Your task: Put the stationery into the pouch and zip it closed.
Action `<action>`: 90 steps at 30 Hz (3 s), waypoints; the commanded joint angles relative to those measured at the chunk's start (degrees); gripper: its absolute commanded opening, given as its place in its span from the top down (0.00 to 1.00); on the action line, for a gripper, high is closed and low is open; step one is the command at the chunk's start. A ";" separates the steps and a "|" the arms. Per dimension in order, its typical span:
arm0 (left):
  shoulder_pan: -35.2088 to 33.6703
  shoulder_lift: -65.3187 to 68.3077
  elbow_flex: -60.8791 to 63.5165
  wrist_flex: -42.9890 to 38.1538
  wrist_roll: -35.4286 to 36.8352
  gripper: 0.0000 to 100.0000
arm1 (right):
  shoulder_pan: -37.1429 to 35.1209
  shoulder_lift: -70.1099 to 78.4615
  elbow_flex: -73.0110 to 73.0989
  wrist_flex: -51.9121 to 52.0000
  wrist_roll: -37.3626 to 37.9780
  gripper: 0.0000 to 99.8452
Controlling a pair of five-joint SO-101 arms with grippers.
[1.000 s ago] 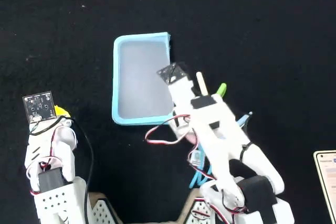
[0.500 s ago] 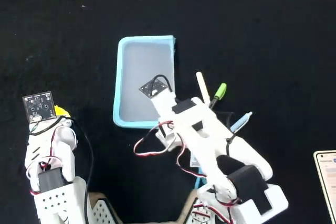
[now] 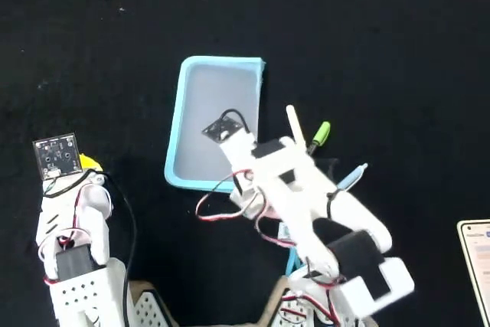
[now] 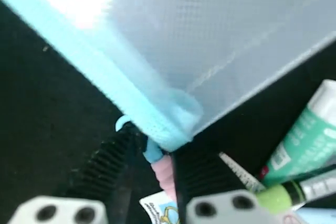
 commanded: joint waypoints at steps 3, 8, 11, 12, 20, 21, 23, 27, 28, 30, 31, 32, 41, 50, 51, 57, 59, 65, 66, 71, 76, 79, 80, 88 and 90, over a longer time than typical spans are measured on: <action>0.66 -0.09 -0.66 0.18 -0.62 0.97 | 5.10 -12.79 -7.96 6.33 0.79 0.99; 0.66 -0.09 -0.66 0.18 -0.62 0.97 | 5.10 -28.09 -13.23 10.90 0.88 0.99; 0.66 -0.09 -0.66 0.18 -0.62 0.97 | 5.10 -35.12 -15.08 10.81 0.88 0.99; 0.66 -0.09 -0.66 0.18 -0.62 0.97 | 5.01 -36.88 -15.25 10.02 0.88 0.99; 0.66 -0.09 -0.66 0.18 -0.62 0.97 | 5.01 -41.36 -15.08 -0.18 0.88 0.99; 0.66 -0.09 -0.66 0.18 -0.62 0.97 | 5.01 -41.36 -14.90 -0.26 0.88 0.99; 0.57 -0.09 -0.66 0.18 -0.62 0.97 | 3.96 -41.27 -13.67 2.20 0.88 0.99; 0.66 -0.09 -0.66 0.18 -0.62 0.97 | -3.43 -41.27 -4.53 4.57 0.88 0.99; 0.66 -0.09 -0.66 0.18 -0.62 0.97 | -5.89 -41.27 -1.27 3.60 0.88 0.99; 0.66 -0.09 -0.66 0.18 -0.62 0.97 | -10.20 -41.27 6.02 -0.62 0.53 0.99; 0.57 -0.09 -0.66 0.18 -0.62 0.97 | -11.69 -41.27 9.63 -3.43 0.53 0.99; 0.40 -0.09 -0.66 0.18 -0.62 0.97 | -12.31 -41.27 13.05 -6.68 0.44 0.99; 0.57 -0.09 -0.66 0.18 -0.62 0.97 | -11.52 -41.19 24.31 -13.98 0.44 0.99; 0.48 -0.09 -0.57 0.18 -0.62 0.97 | -7.21 -41.63 19.65 -2.64 2.99 0.84; 0.57 -0.09 -0.57 0.18 -0.62 0.97 | -7.30 -41.63 17.80 -0.18 5.01 0.84; 0.48 -0.09 -0.57 0.18 -0.62 0.97 | -7.12 -41.63 7.43 12.57 18.11 0.84; 0.40 -0.09 -0.57 0.26 -0.62 0.97 | -7.12 -41.63 6.55 14.51 22.86 0.84; 0.40 -0.09 -0.57 0.26 -0.62 0.97 | -7.12 -41.27 10.51 13.80 30.24 0.84; 0.40 -0.09 -0.57 0.26 -0.62 0.97 | -7.03 -41.27 11.74 12.57 31.03 0.84; 0.66 -0.09 -0.04 0.18 -0.62 0.97 | -7.03 -41.10 17.54 2.90 31.74 0.84; 0.66 -0.09 0.13 -0.09 -0.62 0.97 | -5.45 -34.68 16.31 0.97 32.88 0.82; 0.66 -0.09 0.13 -0.09 -0.62 0.97 | -0.62 -28.00 12.88 0.79 35.78 0.75; 0.66 -0.09 0.13 0.00 -0.62 0.97 | 0.62 -25.98 11.47 0.79 36.48 0.72; 0.66 -0.09 0.22 -0.18 -0.62 0.97 | 0.44 -18.07 7.16 0.79 39.47 0.72; 0.66 -0.09 0.22 -0.18 -0.62 0.97 | -1.85 -18.07 7.25 0.88 39.47 0.72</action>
